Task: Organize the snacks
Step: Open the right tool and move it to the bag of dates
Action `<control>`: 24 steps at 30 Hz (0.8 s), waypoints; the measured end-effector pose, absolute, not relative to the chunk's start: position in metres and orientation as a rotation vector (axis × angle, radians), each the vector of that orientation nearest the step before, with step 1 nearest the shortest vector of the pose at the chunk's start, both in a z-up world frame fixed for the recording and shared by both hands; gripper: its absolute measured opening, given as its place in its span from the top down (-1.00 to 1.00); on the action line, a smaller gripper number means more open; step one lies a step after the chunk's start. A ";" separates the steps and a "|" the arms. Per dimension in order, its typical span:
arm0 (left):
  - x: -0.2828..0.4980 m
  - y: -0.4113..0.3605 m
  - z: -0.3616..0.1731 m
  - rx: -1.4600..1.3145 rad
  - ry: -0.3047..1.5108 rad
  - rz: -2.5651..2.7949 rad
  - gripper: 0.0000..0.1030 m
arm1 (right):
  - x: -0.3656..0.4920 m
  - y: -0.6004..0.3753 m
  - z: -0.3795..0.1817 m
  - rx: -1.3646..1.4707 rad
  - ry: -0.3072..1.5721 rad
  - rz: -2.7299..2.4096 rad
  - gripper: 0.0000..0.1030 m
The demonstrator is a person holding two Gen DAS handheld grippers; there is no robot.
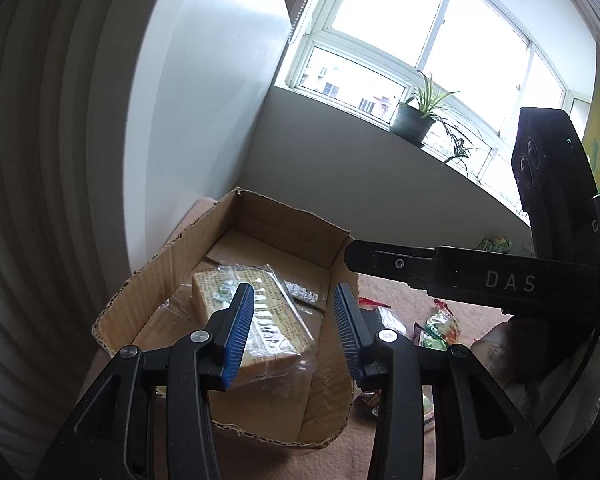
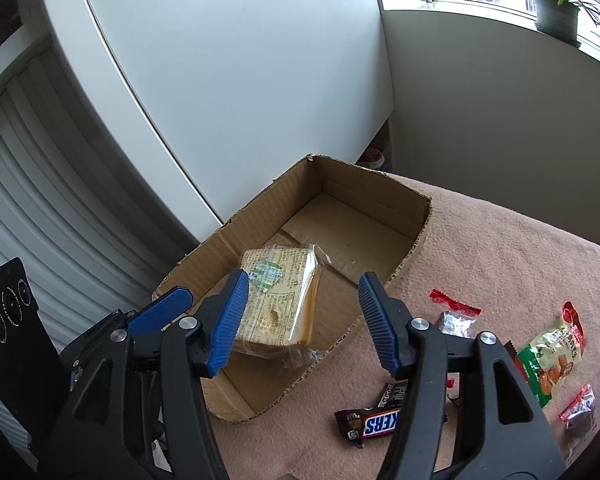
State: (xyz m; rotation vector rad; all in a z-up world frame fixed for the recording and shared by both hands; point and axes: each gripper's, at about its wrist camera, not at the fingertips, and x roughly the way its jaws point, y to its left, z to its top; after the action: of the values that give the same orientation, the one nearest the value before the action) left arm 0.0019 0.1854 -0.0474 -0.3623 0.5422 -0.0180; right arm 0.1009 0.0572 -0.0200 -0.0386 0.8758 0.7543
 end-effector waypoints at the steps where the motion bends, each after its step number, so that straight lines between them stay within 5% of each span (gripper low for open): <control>1: 0.001 0.181 -0.046 -0.356 0.542 -0.033 0.25 | 0.099 0.050 -0.017 -0.037 0.871 0.746 -0.17; 24: 0.002 0.050 -0.093 -0.114 0.763 -0.344 0.25 | 0.094 -0.200 -0.053 0.101 0.931 0.346 -0.40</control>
State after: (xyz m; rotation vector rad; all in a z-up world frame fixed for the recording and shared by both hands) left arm 0.0024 0.0502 -0.0928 -0.1137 0.7626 -0.3439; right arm 0.0939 -0.2005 -0.0534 0.1015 0.9314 0.3462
